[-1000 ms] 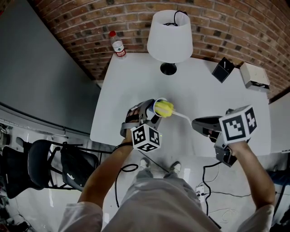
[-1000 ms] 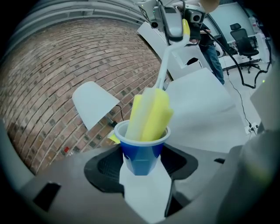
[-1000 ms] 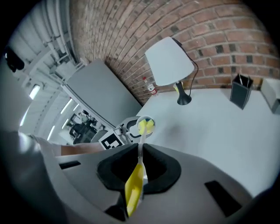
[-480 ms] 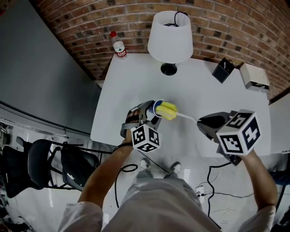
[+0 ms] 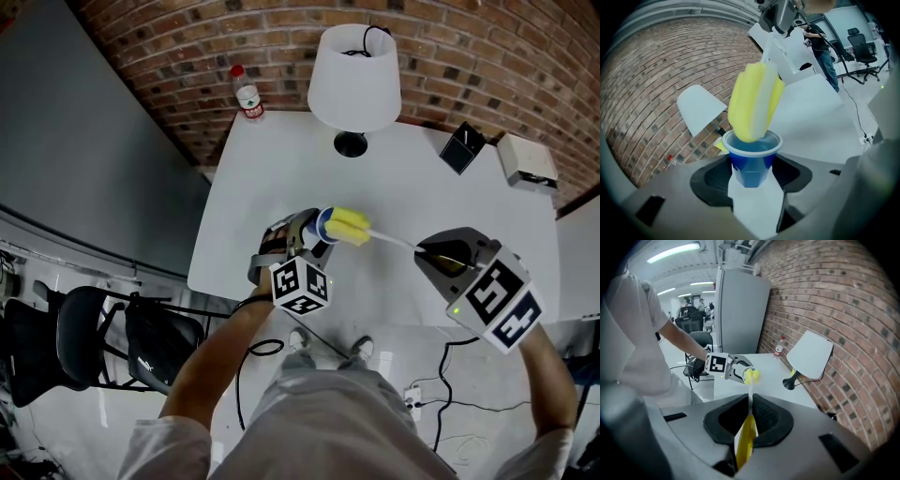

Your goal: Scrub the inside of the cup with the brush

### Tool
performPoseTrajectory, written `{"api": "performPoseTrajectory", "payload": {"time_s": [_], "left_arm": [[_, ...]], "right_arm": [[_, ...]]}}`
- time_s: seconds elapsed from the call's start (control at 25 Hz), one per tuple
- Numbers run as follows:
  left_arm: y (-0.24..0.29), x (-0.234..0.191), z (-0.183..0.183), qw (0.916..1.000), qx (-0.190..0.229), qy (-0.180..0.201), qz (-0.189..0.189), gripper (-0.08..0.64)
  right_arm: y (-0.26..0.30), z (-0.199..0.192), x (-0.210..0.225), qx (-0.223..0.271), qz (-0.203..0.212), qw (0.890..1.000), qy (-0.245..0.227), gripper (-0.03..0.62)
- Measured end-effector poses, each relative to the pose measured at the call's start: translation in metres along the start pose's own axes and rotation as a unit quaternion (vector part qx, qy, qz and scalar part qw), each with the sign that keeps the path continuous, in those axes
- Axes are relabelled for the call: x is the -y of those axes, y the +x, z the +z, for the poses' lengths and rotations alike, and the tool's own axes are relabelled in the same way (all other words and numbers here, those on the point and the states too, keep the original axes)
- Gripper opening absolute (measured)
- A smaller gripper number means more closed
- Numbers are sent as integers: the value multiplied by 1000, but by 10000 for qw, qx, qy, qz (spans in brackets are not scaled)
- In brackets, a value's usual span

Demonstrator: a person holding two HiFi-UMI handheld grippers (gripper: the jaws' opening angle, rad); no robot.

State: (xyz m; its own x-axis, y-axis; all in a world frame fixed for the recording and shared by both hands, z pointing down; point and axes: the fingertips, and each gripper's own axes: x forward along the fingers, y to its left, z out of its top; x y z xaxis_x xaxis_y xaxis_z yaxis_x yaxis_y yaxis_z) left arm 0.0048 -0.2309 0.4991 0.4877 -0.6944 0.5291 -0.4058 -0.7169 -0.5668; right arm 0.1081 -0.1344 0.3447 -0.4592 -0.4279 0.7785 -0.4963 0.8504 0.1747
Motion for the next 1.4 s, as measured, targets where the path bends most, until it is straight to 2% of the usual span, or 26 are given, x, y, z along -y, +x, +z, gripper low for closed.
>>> {"api": "performPoseTrajectory", "payload": {"time_s": [0.16,0.28,0.48,0.64,0.84,1.12,1.28,1.4], "left_arm": [[-2,1,1,10000,17,51,-28,276],[-2,2,3,9999,42,93,-64,276],[-1,6,4,9999,66,42,-140,276],[-2,9,6,9997,107,26,-199,276],[-3,10,8,9996,126,52,-263,276],[-4,13,13,9990,166,185,-364,276],[-6,14,15,9987,187,290,-367,276],[-6,16,16,9985,185,362,-357,276]], "right_arm": [[-4,4,-5,-62,-226,9960,-866,26],[-8,9,-6,-94,-469,9887,-1419,26],[-9,10,-7,-344,-799,9616,-2601,25],[-7,7,-12,-492,-836,9423,-3204,26],[-3,3,-15,-569,-936,9216,-3724,26],[3,3,-20,-624,-1051,8857,-4479,26],[6,2,-22,-648,-1080,8748,-4677,26],[9,0,-23,-670,-1085,8713,-4738,26]]}}
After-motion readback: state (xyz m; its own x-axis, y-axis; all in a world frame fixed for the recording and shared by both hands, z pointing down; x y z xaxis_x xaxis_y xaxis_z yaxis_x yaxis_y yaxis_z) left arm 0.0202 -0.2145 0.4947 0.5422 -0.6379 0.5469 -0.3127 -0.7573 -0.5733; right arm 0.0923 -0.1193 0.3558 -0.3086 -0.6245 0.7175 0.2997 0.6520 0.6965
